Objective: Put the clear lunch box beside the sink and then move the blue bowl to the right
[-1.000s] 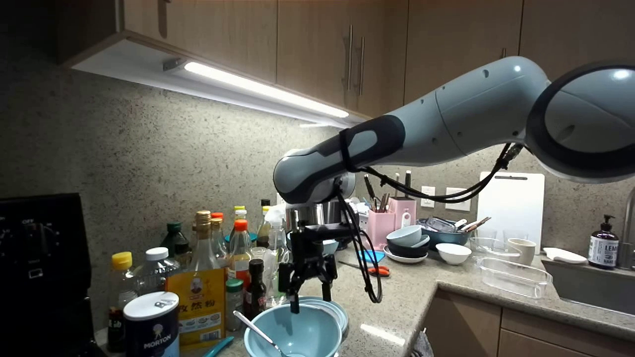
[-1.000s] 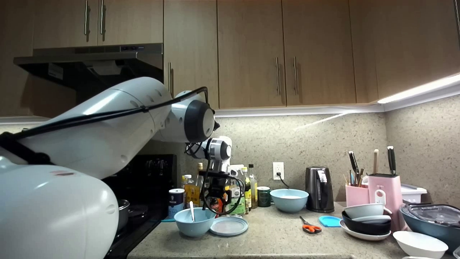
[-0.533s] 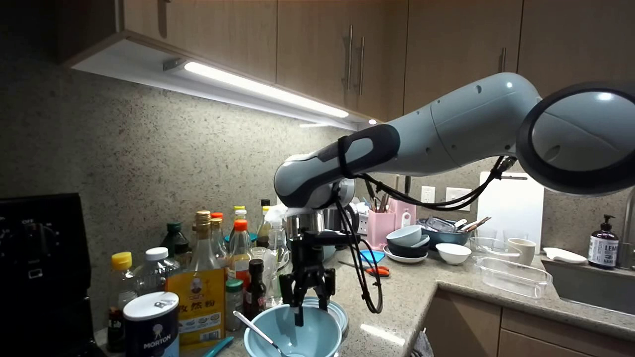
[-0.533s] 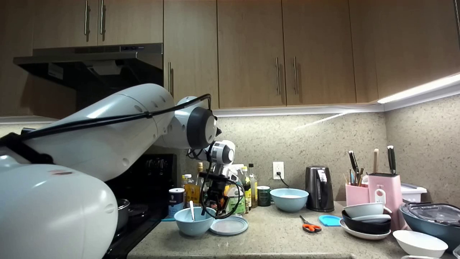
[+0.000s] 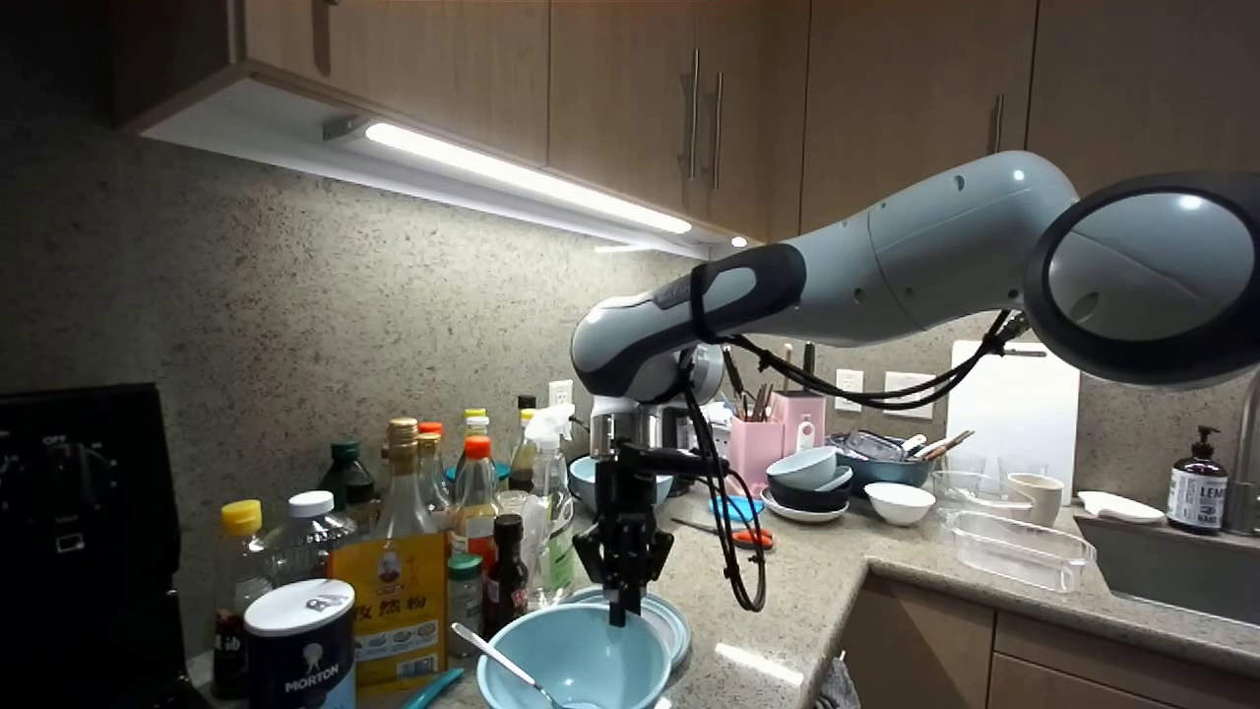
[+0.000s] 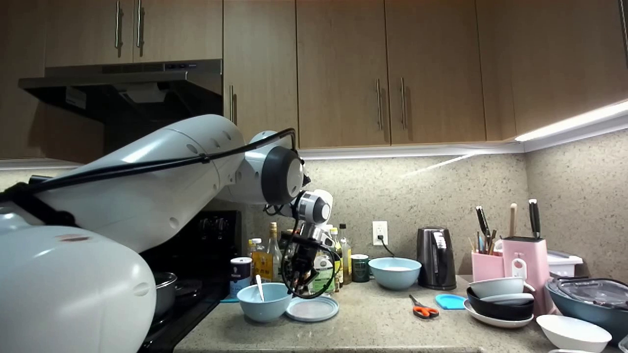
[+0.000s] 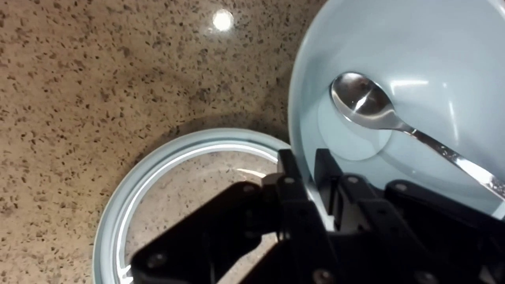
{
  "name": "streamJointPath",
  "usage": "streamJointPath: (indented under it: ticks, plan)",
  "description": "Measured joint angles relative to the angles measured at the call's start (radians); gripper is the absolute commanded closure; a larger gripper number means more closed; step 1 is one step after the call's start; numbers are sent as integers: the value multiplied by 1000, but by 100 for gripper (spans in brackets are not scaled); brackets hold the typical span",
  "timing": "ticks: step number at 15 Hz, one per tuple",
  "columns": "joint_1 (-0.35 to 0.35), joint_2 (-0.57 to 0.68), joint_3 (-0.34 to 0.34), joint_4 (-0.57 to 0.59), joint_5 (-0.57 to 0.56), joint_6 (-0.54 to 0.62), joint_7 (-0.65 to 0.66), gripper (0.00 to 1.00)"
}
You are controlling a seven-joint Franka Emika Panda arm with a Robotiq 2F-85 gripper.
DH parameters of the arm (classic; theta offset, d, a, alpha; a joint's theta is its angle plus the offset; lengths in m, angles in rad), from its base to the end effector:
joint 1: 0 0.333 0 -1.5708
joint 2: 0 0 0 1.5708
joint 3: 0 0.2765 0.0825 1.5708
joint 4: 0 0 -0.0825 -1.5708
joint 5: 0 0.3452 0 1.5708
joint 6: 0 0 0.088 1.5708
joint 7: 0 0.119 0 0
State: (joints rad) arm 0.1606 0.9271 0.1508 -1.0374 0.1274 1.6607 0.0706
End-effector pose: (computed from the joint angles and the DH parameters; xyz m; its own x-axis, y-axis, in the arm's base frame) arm 0.6430 0.1910 0.2437 0.9310 0.1933 -0.3097 0.1296 -0.9681 -0.2146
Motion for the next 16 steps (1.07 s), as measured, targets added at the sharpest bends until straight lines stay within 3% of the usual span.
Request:
streamJointPath:
  ticks: [6, 7, 9, 16]
  plan:
    - [-31, 0, 5, 2, 56, 3, -14, 95]
    - [-30, 0, 5, 2, 56, 3, -14, 67]
    - [-24, 0, 4, 4, 54, 3, -14, 62]
    - [41, 1, -15, 14, -19, 3, -14, 17]
